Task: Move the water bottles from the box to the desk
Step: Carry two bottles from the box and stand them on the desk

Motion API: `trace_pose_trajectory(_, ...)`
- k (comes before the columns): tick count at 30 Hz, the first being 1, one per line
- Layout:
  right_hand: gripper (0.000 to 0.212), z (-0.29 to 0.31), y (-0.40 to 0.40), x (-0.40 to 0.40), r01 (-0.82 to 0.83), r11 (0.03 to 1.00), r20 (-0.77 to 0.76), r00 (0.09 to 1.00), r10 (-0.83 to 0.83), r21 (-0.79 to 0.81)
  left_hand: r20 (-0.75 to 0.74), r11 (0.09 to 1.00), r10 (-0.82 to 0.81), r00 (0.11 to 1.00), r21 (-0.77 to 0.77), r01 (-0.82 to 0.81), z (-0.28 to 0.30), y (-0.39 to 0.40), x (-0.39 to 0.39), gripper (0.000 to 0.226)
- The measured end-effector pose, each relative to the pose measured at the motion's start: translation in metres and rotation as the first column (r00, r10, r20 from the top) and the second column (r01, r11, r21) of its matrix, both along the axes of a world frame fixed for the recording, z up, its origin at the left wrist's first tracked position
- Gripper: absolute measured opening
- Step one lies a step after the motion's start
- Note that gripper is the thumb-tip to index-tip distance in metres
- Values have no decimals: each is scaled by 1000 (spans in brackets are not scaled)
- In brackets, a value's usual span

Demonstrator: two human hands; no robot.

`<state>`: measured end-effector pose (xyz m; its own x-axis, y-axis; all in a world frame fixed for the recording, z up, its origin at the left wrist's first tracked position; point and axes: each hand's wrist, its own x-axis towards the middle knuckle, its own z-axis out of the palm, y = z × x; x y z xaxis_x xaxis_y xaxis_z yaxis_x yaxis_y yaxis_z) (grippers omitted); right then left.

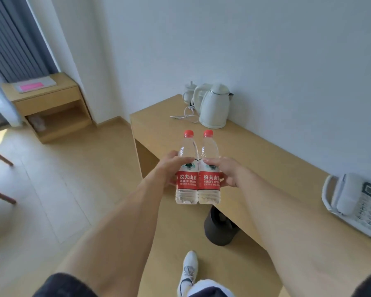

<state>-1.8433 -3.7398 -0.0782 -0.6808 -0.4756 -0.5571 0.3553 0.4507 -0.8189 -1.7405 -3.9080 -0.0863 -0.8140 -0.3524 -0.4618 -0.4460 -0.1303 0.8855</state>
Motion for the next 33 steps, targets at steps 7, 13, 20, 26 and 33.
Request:
trace_pose_trajectory(7, 38, -10, -22, -95, 88, 994, 11, 996, -87, -64, 6, 994, -82, 997, -68, 82, 0, -29, -108, 44)
trace_pose_trajectory(13, 35, -19, -18, -170, 207, 975, 45, 978, -203, -82, 8, 984, -169, 986, -50, 169, -6, -32, -202, 45)
trace_pose_trajectory(20, 51, -28, 22, -228, 414, 906, 40, 910, -412, -88, -13, 946, -325, 946, -10, 325, -18, -1, -294, 46)
trace_pose_trajectory(26, 59, -23, 46, -261, 565, 820, -34, 821, -570, -91, -85, 893, -448, 890, 10, 450, -19, 21, -356, 51)
trace_pose_trajectory(33, 63, -16, 54, -288, 601, 798, -285, 771, -569, 33, -194, 833, -553, 811, -122, 539, -19, 27, -402, 72)
